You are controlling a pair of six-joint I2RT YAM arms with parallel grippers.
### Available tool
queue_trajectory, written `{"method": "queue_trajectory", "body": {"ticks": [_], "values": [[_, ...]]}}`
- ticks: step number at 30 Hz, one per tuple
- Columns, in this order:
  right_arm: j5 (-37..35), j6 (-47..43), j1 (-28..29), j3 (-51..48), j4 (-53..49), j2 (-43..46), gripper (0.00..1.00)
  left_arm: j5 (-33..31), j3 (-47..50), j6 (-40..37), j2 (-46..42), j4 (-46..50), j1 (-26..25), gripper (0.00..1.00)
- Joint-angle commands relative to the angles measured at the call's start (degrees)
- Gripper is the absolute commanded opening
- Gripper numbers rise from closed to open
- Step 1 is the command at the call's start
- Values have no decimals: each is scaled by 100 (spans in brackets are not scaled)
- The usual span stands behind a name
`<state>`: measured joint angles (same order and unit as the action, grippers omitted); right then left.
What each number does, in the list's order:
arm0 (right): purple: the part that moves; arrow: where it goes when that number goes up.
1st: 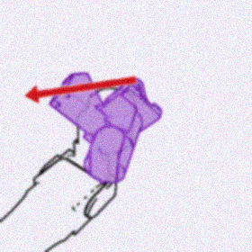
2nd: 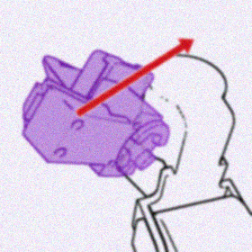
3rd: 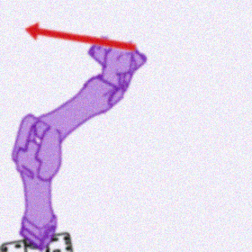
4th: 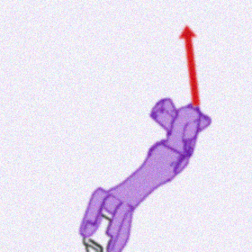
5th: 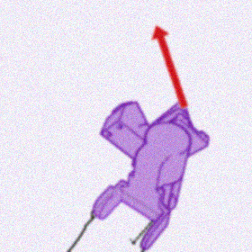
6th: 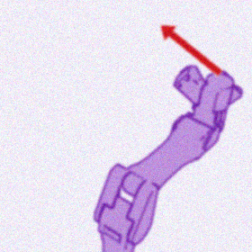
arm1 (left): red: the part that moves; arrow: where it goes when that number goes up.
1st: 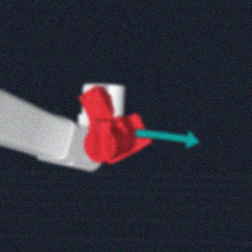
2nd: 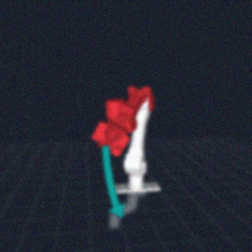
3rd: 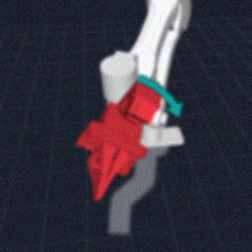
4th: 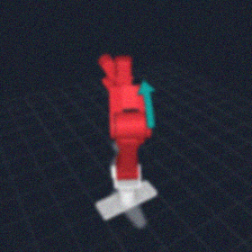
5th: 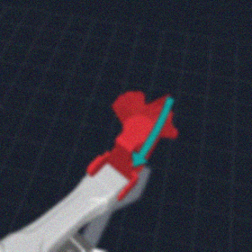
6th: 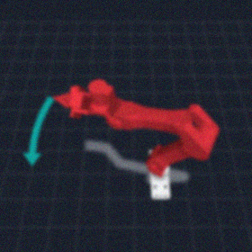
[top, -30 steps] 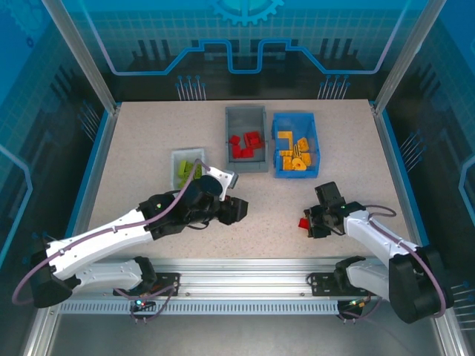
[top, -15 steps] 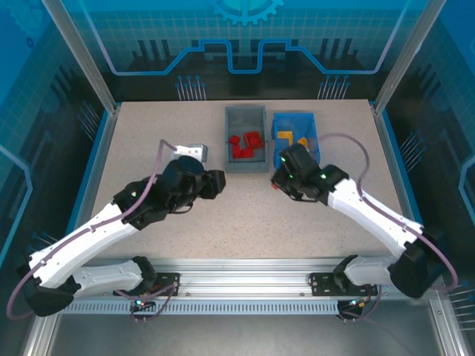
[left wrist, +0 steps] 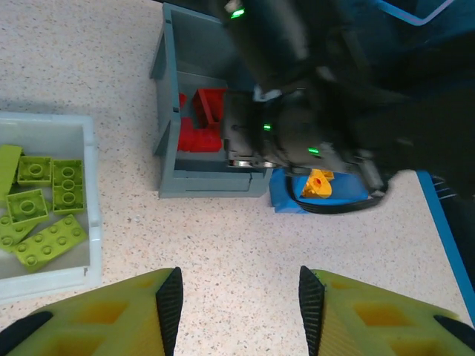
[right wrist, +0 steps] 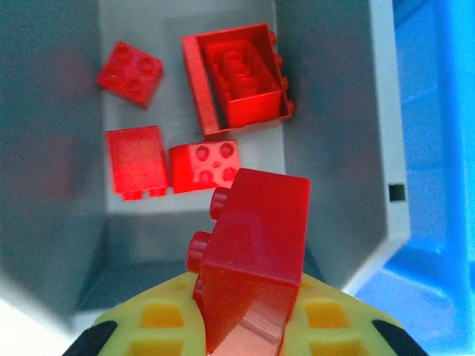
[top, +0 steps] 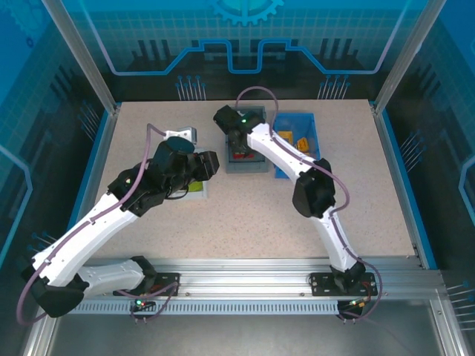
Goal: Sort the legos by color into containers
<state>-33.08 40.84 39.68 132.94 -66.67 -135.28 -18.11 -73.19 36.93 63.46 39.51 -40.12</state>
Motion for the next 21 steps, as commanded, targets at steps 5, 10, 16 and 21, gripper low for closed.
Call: {"method": "queue_trajectory", "body": {"ticks": [5,10,16,21], "values": [[-639,20,-98,417,-603,-504,15,210,-75,-125,-52,-187,48,48],[-424,-94,-130,643,-507,-682,30,233,11,-115,-80,-195,46,48],[-513,-120,29,882,-494,-460,45,212,-3,-128,-99,-108,50,49],[-720,-88,161,986,-533,72,44,185,-36,-130,-158,12,49,49]]}}
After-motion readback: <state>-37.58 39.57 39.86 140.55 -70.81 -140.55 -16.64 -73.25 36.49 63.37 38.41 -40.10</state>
